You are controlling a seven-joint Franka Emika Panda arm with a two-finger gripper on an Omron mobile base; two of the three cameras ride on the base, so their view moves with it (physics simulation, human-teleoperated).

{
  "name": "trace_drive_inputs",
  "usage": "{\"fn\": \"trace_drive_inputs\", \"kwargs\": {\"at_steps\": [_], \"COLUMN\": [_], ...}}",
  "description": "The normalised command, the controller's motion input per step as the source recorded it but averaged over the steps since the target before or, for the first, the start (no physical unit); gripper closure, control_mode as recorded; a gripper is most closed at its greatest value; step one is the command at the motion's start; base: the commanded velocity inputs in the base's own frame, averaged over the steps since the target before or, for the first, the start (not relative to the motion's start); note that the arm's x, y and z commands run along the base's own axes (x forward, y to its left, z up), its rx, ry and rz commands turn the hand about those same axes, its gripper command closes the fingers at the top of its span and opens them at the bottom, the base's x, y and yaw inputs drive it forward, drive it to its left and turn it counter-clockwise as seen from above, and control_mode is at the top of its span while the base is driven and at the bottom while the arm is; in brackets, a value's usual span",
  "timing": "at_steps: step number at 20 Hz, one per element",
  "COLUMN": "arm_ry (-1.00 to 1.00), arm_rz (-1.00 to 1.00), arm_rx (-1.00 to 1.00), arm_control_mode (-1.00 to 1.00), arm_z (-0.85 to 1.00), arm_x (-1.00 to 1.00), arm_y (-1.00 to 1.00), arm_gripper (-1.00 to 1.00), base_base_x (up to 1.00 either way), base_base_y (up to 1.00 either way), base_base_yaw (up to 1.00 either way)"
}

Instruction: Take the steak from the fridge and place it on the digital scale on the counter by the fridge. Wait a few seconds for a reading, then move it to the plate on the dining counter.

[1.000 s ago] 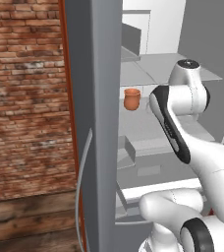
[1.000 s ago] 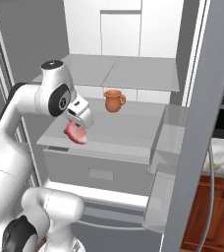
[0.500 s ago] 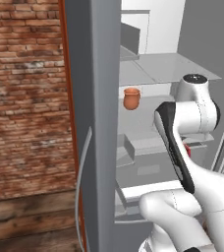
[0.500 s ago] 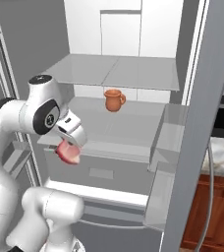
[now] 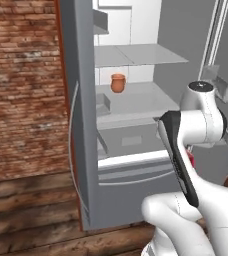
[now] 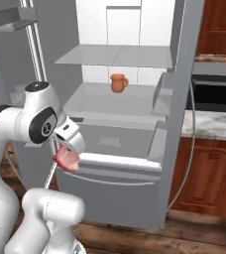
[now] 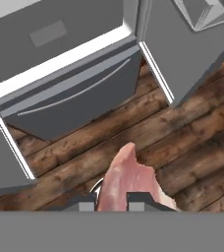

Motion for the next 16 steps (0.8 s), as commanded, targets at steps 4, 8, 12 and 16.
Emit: {"fn": "trace_drive_inputs", "kwargs": {"at_steps": [4,8,12,16], "arm_ry": [0.00,0.00,0.00,0.00], "arm_rz": [0.00,0.00,0.00,0.00], "arm_rx": [0.00,0.00,0.00,0.00], "arm_control_mode": [1.00,1.00,1.00,1.00], "arm_z": [0.00,0.00,0.00,0.00], "arm_x": [0.00,0.00,0.00,0.00], "arm_y": [0.00,0.00,0.00,0.00], "arm_gripper": [1.00,1.00,1.00,1.00], "base_base_x": [-1.00,-0.68,-0.14,0.00], "base_base_y": [0.00,-0.25,-0.84,-1.00], "base_base_yaw": [-0.15,-0.18,-0.17,-0.17]}}
